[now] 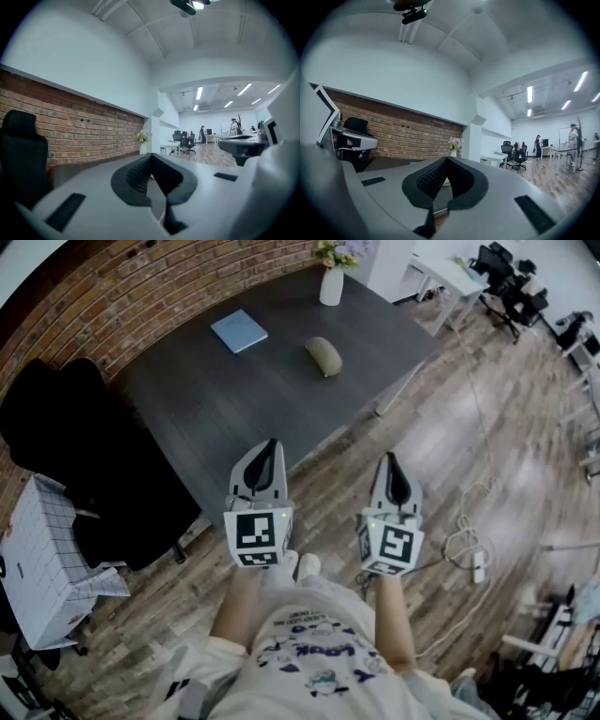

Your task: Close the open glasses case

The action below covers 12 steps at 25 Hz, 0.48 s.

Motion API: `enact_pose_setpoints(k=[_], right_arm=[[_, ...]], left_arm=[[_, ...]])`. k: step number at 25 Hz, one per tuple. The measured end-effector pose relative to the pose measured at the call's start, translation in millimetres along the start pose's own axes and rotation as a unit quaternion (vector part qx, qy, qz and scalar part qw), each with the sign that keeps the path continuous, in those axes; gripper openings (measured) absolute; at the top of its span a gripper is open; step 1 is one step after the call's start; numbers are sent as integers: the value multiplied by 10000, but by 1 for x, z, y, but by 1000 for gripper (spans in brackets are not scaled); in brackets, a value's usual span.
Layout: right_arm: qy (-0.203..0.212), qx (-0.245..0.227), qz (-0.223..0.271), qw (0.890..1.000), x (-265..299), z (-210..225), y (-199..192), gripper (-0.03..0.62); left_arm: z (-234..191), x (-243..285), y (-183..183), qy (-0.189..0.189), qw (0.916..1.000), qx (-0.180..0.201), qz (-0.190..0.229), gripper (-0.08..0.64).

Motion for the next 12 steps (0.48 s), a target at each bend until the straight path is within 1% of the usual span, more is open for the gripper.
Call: enact_pose_setpoints(k=[2, 4, 8, 12], right_arm=[[29, 26, 25, 10000, 4, 3, 0, 2], [69, -11, 18, 10000, 8, 6, -2, 2], [231, -57, 81, 9997, 18, 11, -5, 2], [411, 1, -137, 9991, 23, 10, -12, 2]], left_arm=[[2, 5, 0, 27, 10000, 20, -19, 0], [3, 11, -1, 69, 10000, -48, -16, 0], [8, 22, -7, 177, 9992, -316, -165, 0], [11, 30, -13, 276, 9976, -577, -258, 0]])
Point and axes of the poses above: the fingertips, and each gripper's own axes: x forward along the fingers, z to its right, y out of its top, the point moved 7 cm from there along -x, backward along the fingers, and after that the axes turned 13 degrees about -y, right-handed, at the moved point
